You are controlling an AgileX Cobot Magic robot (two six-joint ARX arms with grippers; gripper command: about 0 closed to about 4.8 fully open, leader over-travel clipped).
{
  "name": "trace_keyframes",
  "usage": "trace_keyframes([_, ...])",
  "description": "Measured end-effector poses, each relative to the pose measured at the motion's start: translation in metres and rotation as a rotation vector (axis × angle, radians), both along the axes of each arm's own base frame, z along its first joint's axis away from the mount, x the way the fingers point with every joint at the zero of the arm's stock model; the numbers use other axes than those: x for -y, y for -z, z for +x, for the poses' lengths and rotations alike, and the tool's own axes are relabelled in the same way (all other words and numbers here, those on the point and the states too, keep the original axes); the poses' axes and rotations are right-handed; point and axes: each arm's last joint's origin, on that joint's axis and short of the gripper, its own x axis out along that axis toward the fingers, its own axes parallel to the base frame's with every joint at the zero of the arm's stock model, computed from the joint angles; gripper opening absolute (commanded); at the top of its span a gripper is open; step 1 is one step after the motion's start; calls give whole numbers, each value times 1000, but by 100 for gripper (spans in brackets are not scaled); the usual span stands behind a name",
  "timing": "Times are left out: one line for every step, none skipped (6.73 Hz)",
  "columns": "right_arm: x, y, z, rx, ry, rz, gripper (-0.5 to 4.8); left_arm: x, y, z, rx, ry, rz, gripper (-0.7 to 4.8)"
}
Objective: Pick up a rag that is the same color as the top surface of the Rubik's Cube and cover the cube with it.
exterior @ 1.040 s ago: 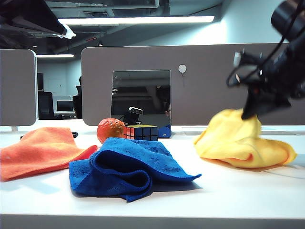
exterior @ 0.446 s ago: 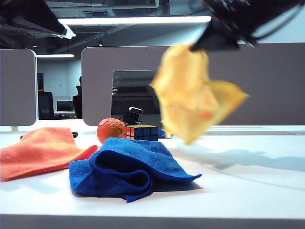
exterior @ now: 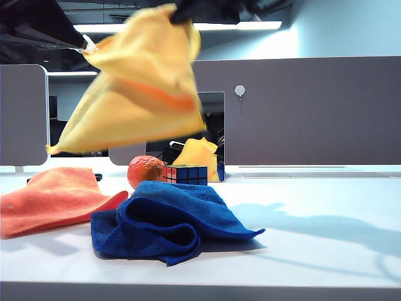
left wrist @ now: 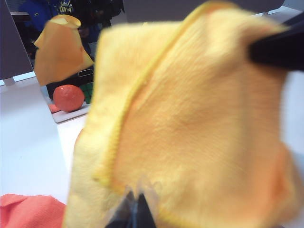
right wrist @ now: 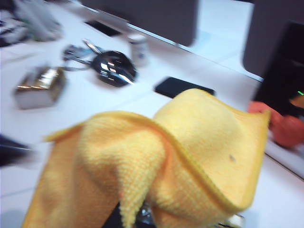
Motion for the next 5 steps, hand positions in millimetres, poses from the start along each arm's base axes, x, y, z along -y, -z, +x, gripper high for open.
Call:
trace_keyframes([2,10,10,-19,37,-22,-1,0,0,0,0,0,0,-5])
trace_keyframes([0,44,31,-107,91,-97,-1,0,0,0,0,0,0,-5])
trace_keyframes([-4,59,38,-118,126,-137,-1,0,0,0,0,0,0,-5])
trace_keyframes([1,73,55,-71,298,-184,-1,0,0,0,0,0,0,-5])
trace_keyframes([5,72,57,-62,328,-181,-1,0,0,0,-1,0,0,-5])
